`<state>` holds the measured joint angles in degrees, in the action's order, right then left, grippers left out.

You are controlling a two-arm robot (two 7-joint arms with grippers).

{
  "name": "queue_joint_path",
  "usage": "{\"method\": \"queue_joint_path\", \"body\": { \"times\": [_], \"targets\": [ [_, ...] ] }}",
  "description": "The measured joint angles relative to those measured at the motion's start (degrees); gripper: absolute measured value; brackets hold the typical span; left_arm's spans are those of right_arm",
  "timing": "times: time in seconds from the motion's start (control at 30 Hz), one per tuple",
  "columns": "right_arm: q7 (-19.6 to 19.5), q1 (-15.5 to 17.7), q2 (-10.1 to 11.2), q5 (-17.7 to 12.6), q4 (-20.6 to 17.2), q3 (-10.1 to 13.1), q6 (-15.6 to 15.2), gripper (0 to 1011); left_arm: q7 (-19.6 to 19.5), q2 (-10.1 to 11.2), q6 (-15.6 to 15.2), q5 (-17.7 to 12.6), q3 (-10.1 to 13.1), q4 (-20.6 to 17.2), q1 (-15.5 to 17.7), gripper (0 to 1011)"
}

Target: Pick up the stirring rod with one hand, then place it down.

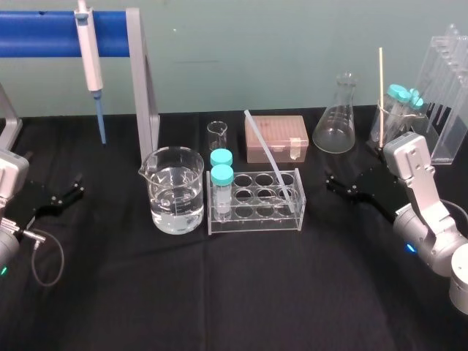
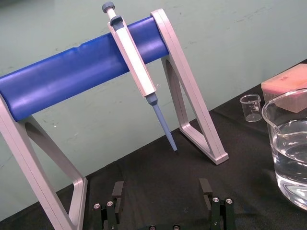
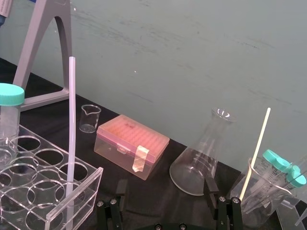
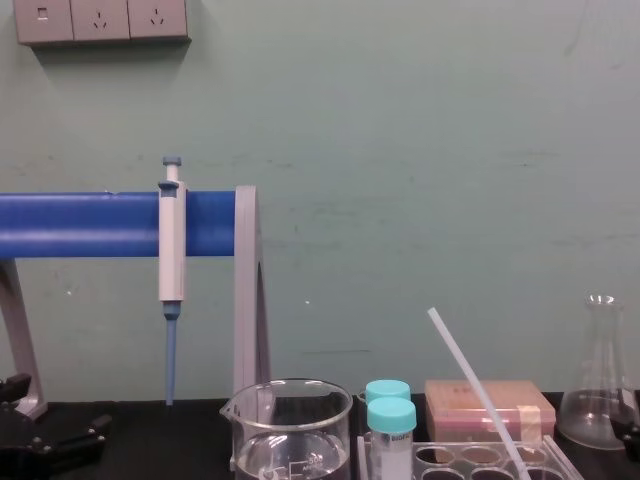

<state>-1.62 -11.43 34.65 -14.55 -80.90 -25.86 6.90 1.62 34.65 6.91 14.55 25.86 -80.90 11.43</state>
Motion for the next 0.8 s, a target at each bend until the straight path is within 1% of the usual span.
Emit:
{"method": "queue_joint_path", "body": {
  "times": [0.8],
  "targets": [
    [0.0,0.0,0.0,0.0,0.0,0.0,0.0,1004,0.0,0.0,0.0,0.0,0.0,0.0,0.0,1000]
  ]
}}
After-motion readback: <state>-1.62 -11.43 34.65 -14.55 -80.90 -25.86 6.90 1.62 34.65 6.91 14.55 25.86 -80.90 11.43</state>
